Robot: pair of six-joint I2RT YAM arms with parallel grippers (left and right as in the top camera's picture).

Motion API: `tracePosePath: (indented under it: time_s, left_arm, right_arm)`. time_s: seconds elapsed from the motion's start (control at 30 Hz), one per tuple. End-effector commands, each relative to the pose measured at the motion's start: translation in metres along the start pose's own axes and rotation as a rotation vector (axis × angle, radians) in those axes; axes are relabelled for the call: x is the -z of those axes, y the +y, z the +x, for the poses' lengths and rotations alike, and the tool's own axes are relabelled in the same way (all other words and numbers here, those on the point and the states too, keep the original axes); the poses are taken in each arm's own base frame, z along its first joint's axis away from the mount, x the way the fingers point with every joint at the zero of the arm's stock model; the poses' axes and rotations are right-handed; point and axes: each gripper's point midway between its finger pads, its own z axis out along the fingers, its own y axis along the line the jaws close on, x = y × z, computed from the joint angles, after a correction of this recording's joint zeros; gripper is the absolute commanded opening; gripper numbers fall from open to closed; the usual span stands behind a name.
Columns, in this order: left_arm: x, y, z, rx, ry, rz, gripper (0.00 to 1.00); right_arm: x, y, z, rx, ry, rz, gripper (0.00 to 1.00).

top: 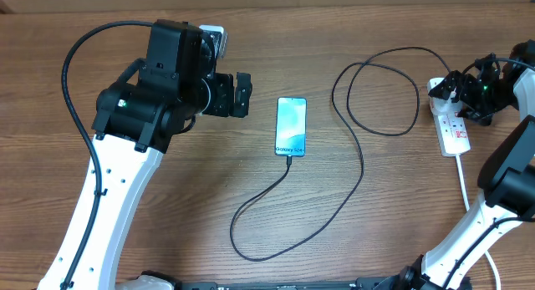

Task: Plug charger to phone and switch on socket

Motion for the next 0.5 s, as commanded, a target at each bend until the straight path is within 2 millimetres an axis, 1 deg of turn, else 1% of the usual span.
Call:
tracePosePath:
  time_s: [0.0,0.17,0.27,0.47]
  left_arm:
    - [0.002,0.000,-0.003,-0.031,-0.010,-0.009,0.99]
    - [0.002,0.000,-0.003,-0.031,-0.010,-0.009,1.00]
    - [0.002,0.000,-0.003,-0.031,-0.011,-0.009,1.00]
    - [0.002,0.000,-0.003,-0.031,-0.010,-0.009,1.00]
  right_arm:
    - [-0.009,0.014,0.010,-0.017,0.039,-0.052,1.00]
    - [-0.010,0.018,0.011,-0.017,0.043,-0.075,1.00]
    - [-0.014,0.017,0.014,-0.021,0.050,-0.080,1.00]
    - [-0.019,0.022,0.020,-0.030,0.064,-0.121,1.00]
